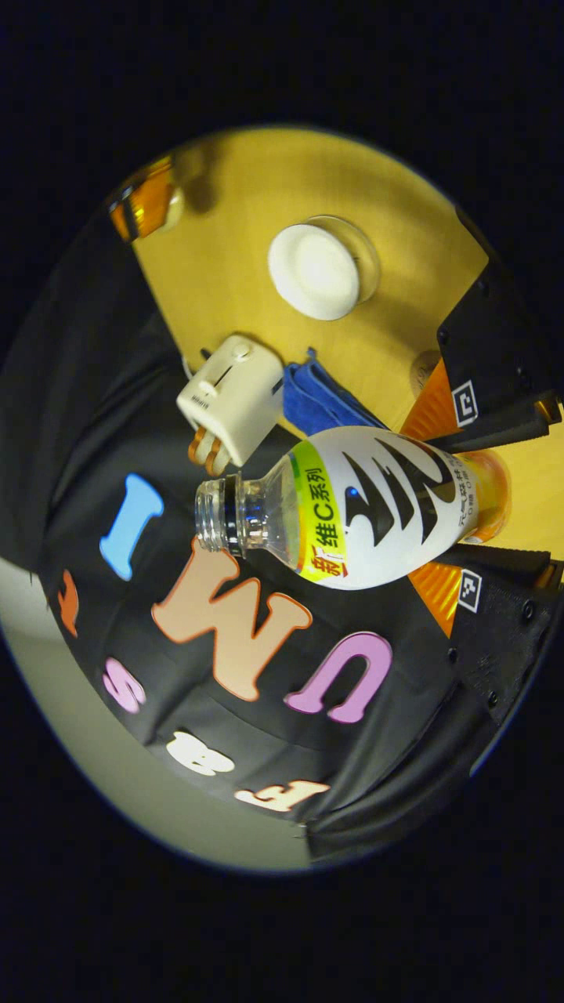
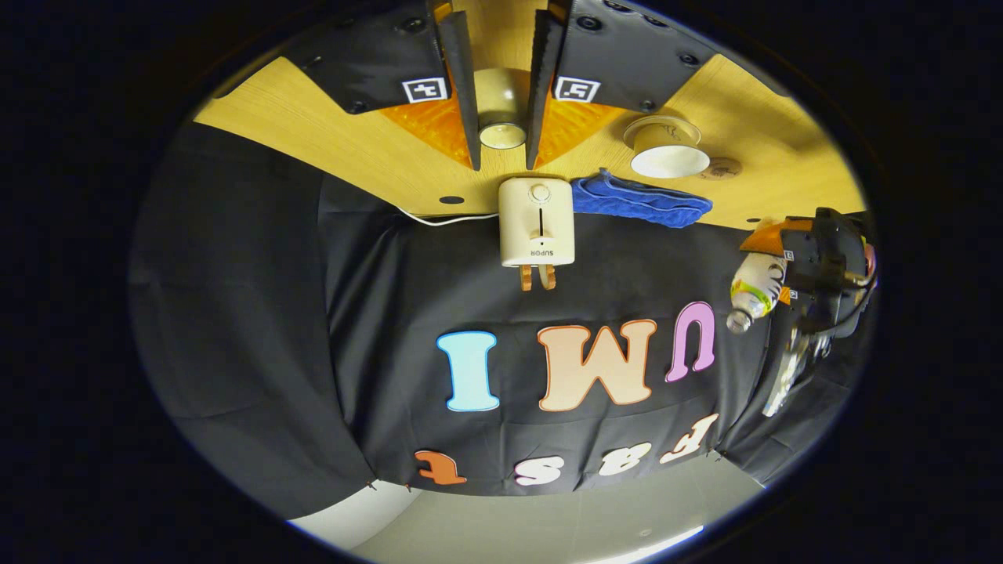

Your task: Open the teacup lid with one hand, grasp the water bottle and pour water into the teacup with the other hand; after pouring, place the water bottle on the coaster and then close the teacup lid.

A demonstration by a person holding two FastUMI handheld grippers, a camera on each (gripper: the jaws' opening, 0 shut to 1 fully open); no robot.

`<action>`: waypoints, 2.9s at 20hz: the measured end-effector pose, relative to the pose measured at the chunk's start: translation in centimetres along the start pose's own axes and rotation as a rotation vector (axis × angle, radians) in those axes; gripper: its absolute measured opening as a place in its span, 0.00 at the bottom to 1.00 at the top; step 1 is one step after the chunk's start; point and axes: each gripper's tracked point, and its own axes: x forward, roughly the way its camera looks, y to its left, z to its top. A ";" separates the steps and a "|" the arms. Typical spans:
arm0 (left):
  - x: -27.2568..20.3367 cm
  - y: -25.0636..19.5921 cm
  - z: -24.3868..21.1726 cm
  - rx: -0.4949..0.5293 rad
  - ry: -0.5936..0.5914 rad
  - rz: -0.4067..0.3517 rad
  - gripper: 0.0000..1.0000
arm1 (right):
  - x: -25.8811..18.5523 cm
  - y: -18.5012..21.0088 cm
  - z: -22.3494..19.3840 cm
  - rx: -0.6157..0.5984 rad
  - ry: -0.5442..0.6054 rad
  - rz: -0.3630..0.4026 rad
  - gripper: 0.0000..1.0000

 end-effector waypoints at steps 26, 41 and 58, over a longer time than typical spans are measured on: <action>6.6 -3.8 -3.9 -0.717 -0.001 -0.051 0.57 | 0.0 -0.2 0.1 -0.001 -0.001 -0.008 0.35; 6.6 -4.1 -5.0 -0.716 0.011 -0.041 0.71 | 0.0 -0.1 0.0 -0.001 -0.002 -0.008 0.35; 0.4 -3.5 -5.6 -0.751 -0.071 0.009 0.95 | 0.0 0.1 0.2 -0.001 -0.004 0.000 0.36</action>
